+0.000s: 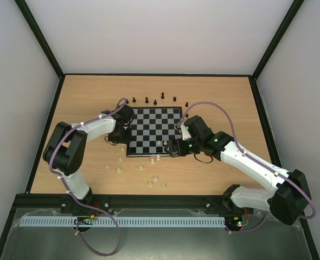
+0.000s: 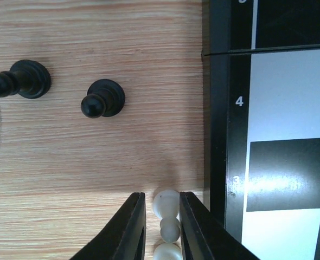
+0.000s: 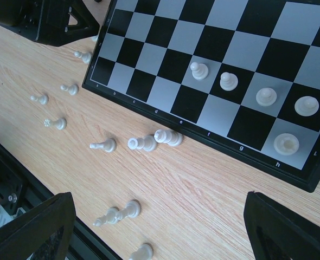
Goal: Set up the chess pieces on the board
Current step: Pick up the chess piece at the center of the board.
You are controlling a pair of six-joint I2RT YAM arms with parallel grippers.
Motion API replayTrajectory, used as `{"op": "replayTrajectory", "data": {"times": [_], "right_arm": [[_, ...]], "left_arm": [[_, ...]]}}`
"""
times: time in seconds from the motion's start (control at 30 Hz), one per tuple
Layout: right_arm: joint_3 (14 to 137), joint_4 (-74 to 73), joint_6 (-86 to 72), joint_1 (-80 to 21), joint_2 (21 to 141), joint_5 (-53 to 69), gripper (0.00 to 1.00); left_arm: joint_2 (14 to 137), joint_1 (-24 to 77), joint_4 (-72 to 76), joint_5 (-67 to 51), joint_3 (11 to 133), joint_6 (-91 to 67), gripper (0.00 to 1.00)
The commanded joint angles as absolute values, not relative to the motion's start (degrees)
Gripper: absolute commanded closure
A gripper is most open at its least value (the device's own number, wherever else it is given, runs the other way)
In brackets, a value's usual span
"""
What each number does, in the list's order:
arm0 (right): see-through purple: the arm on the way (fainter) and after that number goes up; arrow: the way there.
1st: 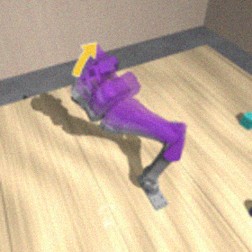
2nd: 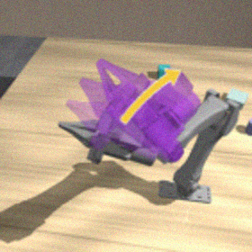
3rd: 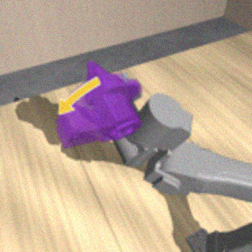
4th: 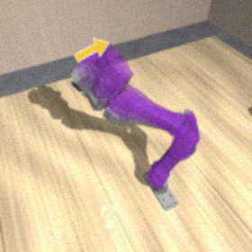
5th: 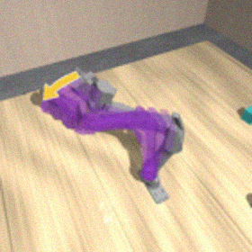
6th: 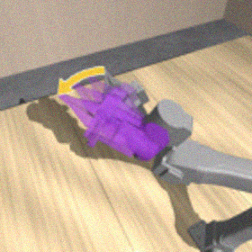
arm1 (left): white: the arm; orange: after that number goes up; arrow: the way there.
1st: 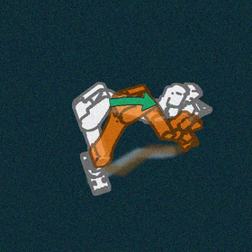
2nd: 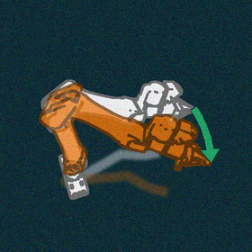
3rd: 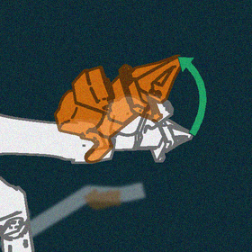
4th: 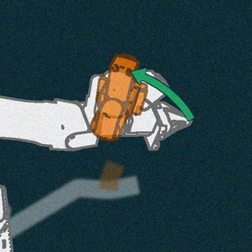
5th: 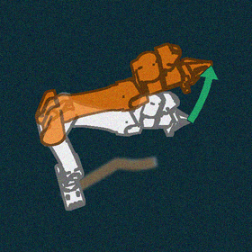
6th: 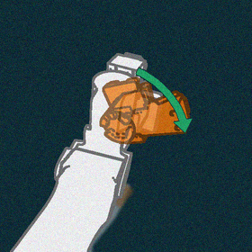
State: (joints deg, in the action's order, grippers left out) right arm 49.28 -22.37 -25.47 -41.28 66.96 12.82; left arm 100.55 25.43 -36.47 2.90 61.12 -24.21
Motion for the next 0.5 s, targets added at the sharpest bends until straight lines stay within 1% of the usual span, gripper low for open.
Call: {"op": "replayTrajectory", "data": {"times": [0.0,0.2,0.47], "right_arm": [[48.5,-22.9,-24.8,-41.6,66.5,13.2,0.15],[48.5,-23.0,-24.9,-41.6,66.5,12.9,0.15],[48.5,-23.4,-24.9,-41.7,66.7,12.3,0.15]], "left_arm": [[100.8,25.1,-36.8,3.6,60.9,-24.3,0.81],[100.5,25.1,-36.9,3.8,60.3,-24.2,0.91],[96.9,25.3,-40.1,4.5,62.1,-24.0,0.94]]}}
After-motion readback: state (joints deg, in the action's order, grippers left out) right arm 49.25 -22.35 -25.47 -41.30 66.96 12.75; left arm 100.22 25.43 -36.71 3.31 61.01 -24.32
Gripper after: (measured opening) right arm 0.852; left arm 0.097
